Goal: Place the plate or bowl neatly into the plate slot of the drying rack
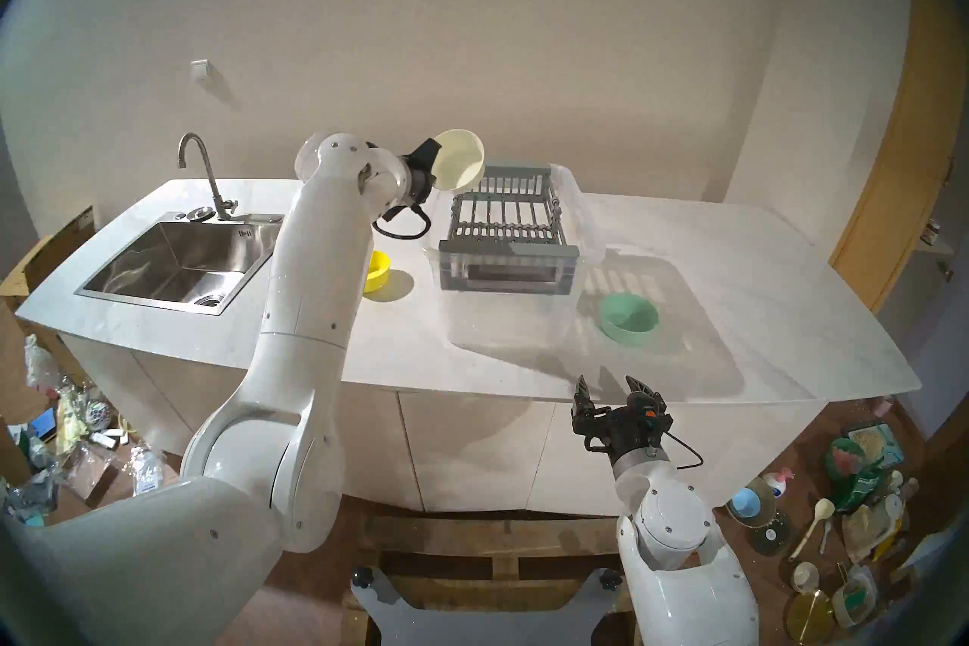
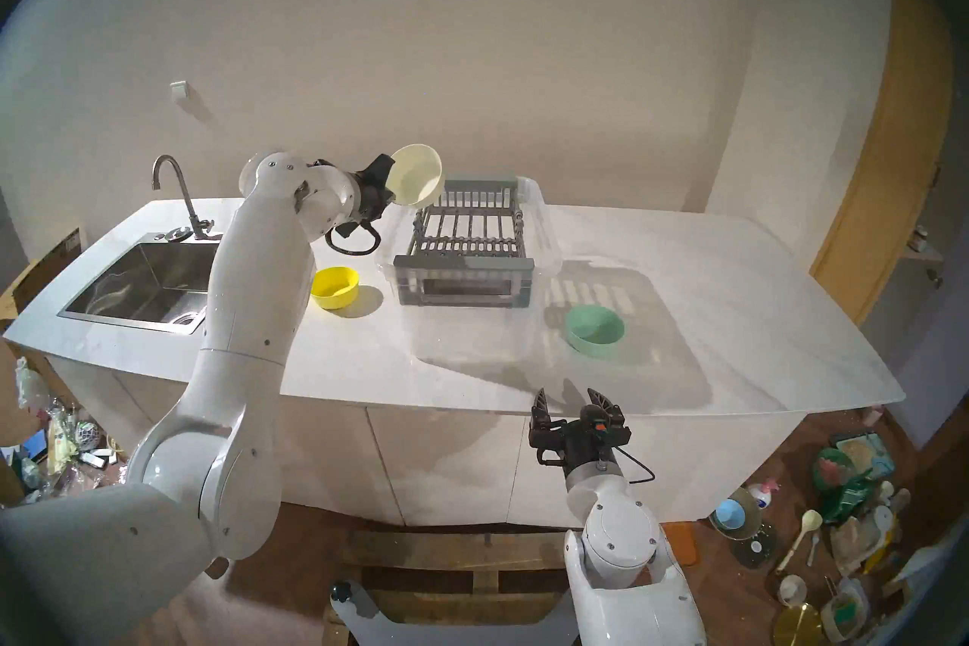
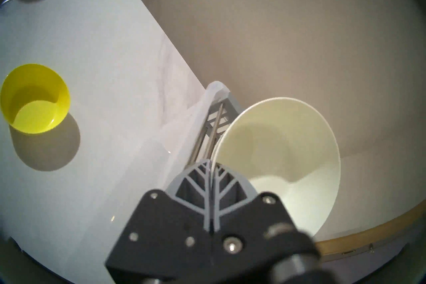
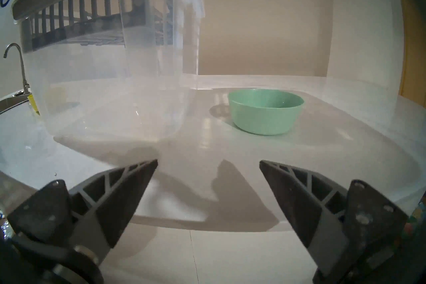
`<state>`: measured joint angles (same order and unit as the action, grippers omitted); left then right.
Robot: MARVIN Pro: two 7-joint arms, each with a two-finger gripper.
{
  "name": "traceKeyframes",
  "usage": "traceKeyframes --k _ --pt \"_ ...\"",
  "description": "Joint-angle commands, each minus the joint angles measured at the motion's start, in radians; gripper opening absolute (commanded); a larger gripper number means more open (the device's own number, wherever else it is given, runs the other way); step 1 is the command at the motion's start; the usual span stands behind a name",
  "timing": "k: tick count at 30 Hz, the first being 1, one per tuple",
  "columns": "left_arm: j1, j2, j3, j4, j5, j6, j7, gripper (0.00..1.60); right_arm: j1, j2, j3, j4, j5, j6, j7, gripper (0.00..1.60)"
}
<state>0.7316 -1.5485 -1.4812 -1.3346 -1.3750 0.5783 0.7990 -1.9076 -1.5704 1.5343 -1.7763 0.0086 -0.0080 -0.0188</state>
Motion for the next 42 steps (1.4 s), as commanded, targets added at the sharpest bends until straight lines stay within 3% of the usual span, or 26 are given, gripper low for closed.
traceKeyframes --k 1,6,9,22,42 --pt "-0.091 -0.040 0.031 -0.037 -0.008 0.004 -0.029 0.00 0.007 0.000 0.000 -0.024 0.000 -0.006 0.000 1.60" --pt "-0.132 -0.054 0.069 -0.029 -0.013 0.023 0.008 0.00 0.005 0.000 0.000 -0.027 0.000 -0.005 0.000 1.60" --pt "-0.146 -0.073 0.076 -0.021 -0.040 0.040 0.071 0.00 0.004 0.000 0.000 -0.028 0.000 -0.005 0.000 1.60" --pt "-0.162 -0.116 0.058 0.047 -0.101 0.045 0.183 0.00 0.004 0.000 0.000 -0.028 0.000 -0.005 0.000 1.60" --pt "-0.157 -0.137 0.046 0.098 -0.123 0.045 0.229 0.00 0.004 0.000 -0.001 -0.028 0.000 -0.005 0.000 1.60"
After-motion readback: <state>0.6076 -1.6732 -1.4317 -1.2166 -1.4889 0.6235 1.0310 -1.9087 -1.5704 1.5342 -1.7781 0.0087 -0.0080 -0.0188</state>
